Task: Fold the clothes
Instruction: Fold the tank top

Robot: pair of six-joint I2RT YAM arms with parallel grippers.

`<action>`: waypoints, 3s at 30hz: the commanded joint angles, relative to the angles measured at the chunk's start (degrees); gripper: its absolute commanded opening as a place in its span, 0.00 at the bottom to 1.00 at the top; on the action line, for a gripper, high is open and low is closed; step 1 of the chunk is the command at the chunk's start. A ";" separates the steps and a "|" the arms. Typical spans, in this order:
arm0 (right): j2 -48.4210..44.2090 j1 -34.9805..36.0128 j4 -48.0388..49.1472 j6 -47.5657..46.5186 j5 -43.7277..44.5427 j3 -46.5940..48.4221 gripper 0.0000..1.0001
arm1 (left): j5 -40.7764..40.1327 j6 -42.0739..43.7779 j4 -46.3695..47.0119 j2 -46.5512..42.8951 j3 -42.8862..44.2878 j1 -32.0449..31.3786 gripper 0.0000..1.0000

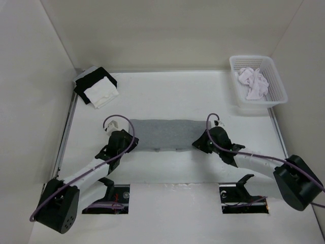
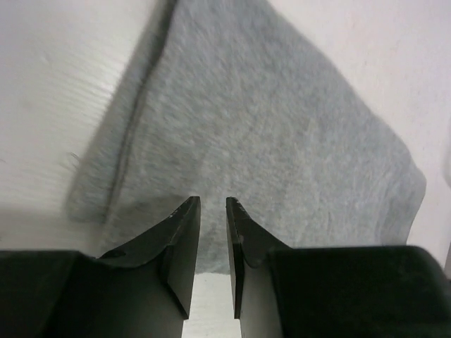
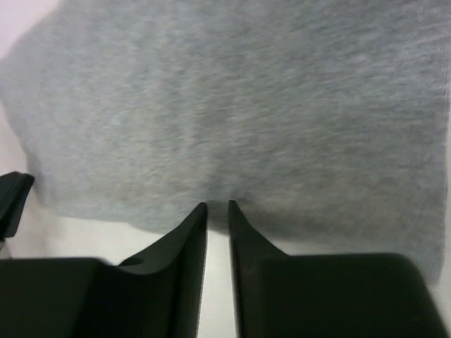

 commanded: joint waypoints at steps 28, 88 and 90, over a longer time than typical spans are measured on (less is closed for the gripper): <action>-12.98 -17.89 -4.23 -3.76 1.33 -4.40 0.53 | 15.49 -2.66 17.11 15.81 -1.74 13.12 0.25; 24.87 13.13 -27.25 -2.89 4.66 58.23 0.03 | 9.96 0.15 3.23 -16.44 4.41 3.28 0.30; 31.47 14.97 -27.52 -2.01 3.79 63.86 0.04 | 11.36 0.06 1.74 -19.34 3.88 6.00 0.31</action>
